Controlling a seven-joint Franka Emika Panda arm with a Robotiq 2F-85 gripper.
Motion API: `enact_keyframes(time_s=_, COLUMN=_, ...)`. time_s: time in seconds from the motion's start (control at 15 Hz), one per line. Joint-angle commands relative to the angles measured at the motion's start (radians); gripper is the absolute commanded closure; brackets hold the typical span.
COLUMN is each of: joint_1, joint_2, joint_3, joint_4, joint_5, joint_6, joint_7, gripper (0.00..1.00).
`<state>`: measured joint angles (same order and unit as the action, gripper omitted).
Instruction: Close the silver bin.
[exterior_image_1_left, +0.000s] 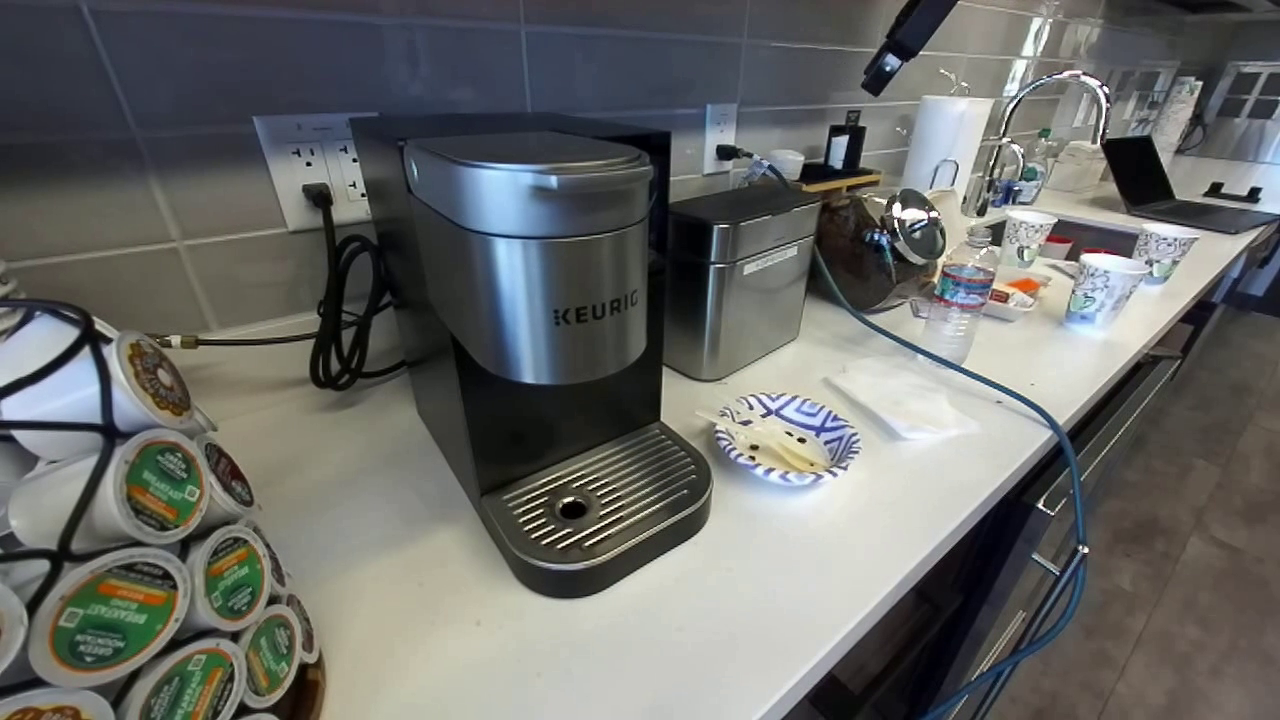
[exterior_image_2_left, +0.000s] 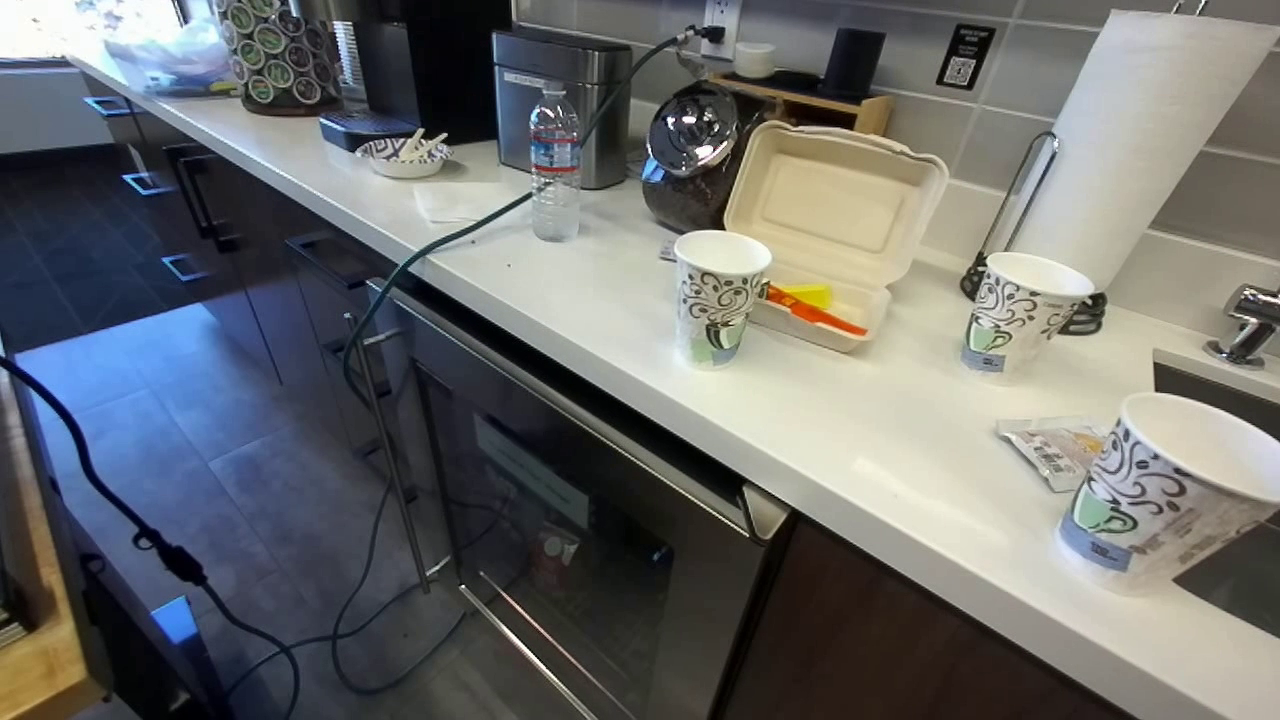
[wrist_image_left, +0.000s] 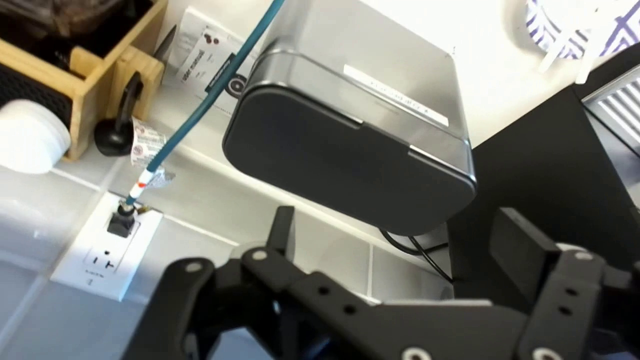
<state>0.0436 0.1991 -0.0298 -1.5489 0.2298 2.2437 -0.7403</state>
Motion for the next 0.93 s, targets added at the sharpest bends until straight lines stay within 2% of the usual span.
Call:
enact_keyframes(time_s=0.0, joint_1=-0.045, joint_2=-0.171, joint_3=0.018, joint_4=-0.240, joint_5=-0.008, joint_6=0.031, joint_7=0.075, gripper=0.00)
enact_keyframes(time_s=0.2, joint_1=-0.077, joint_2=-0.274, joint_3=-0.004, joint_4=-0.387, joint_5=0.055, joint_6=0.050, joint_7=0.028, gripper=0.00)
enact_keyframes(time_s=0.4, joint_1=-0.099, joint_2=-0.383, joint_3=-0.048, joint_4=-0.537, joint_5=0.056, joint_6=0.074, joint_7=-0.004, gripper=0.00)
enact_keyframes(time_s=0.67, joint_1=-0.111, joint_2=-0.551, joint_3=-0.133, joint_4=-0.747, joint_5=0.047, joint_6=0.150, joint_7=-0.086, gripper=0.00)
enact_keyframes(time_s=0.73, joint_1=-0.108, joint_2=-0.587, joint_3=-0.171, joint_4=-0.796, joint_5=0.071, joint_6=0.184, joint_7=-0.144, gripper=0.00)
enact_keyframes(time_s=0.8, joint_1=-0.091, joint_2=-0.477, joint_3=-0.149, joint_4=-0.656, joint_5=0.026, joint_6=0.123, joint_7=-0.059, gripper=0.00)
enact_keyframes(time_s=0.87, joint_1=-0.092, joint_2=-0.514, joint_3=-0.173, joint_4=-0.704, joint_5=0.029, joint_6=0.146, joint_7=-0.088, gripper=0.00)
